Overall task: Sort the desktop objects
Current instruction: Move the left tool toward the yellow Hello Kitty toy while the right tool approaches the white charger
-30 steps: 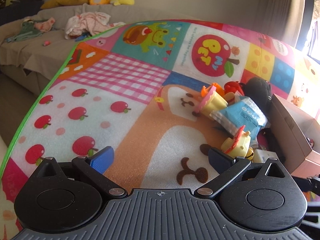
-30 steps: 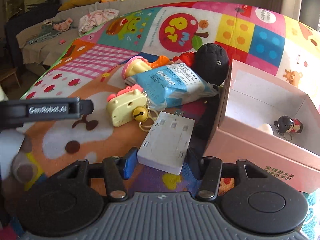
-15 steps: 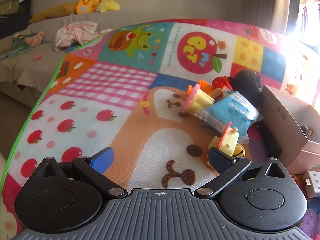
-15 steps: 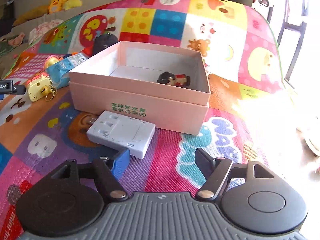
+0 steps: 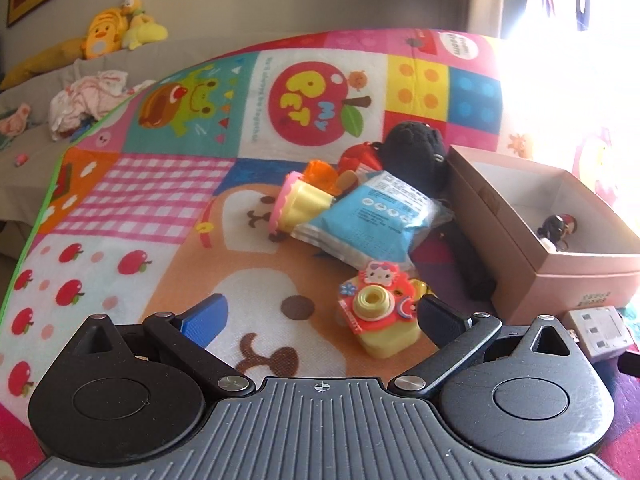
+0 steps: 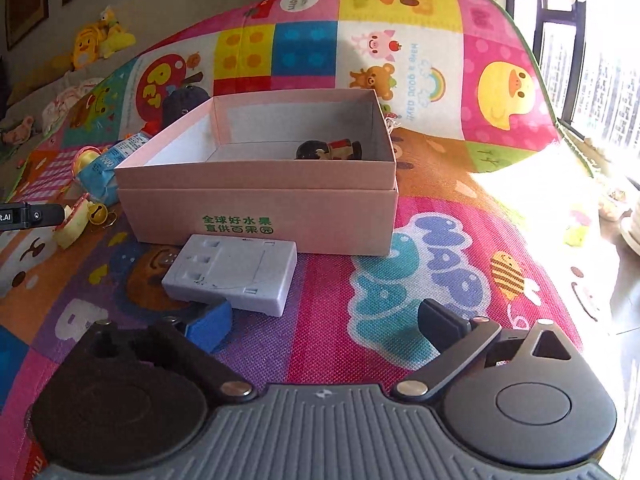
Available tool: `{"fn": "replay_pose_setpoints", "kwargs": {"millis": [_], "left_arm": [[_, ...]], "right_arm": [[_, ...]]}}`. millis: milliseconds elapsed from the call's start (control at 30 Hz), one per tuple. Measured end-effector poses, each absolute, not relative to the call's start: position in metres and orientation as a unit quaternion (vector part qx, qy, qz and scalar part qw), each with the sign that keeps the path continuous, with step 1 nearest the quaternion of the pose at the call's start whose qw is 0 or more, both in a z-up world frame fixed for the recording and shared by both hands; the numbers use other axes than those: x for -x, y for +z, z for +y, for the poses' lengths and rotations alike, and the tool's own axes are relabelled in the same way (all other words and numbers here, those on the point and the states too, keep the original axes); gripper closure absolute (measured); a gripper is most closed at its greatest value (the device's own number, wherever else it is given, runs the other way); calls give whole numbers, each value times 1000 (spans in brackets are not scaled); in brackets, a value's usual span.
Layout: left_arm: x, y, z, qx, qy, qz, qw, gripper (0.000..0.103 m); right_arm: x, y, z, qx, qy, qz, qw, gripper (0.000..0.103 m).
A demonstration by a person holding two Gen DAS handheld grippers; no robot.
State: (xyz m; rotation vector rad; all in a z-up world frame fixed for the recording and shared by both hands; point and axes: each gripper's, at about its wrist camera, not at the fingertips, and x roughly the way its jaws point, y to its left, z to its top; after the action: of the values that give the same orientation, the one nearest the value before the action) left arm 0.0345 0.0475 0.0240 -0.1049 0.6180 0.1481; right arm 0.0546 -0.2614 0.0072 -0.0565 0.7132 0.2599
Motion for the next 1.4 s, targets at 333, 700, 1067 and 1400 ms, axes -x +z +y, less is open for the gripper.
{"fn": "replay_pose_setpoints", "kwargs": {"millis": [333,700,1067,1400], "left_arm": [[-41,17,27,34,30,324,945,0],[-45,17,13,38,-73,339,937,0],[-46,15,7,-25,-52,326,944,0],[-69,7,16,-5,-24,341,940,25]], "right_arm": [[-57,4,-258,35,120,359,925,0],[-59,2,-256,41,118,366,922,0],[-59,1,-256,40,118,366,922,0],[-59,1,-255,40,118,366,922,0]]}}
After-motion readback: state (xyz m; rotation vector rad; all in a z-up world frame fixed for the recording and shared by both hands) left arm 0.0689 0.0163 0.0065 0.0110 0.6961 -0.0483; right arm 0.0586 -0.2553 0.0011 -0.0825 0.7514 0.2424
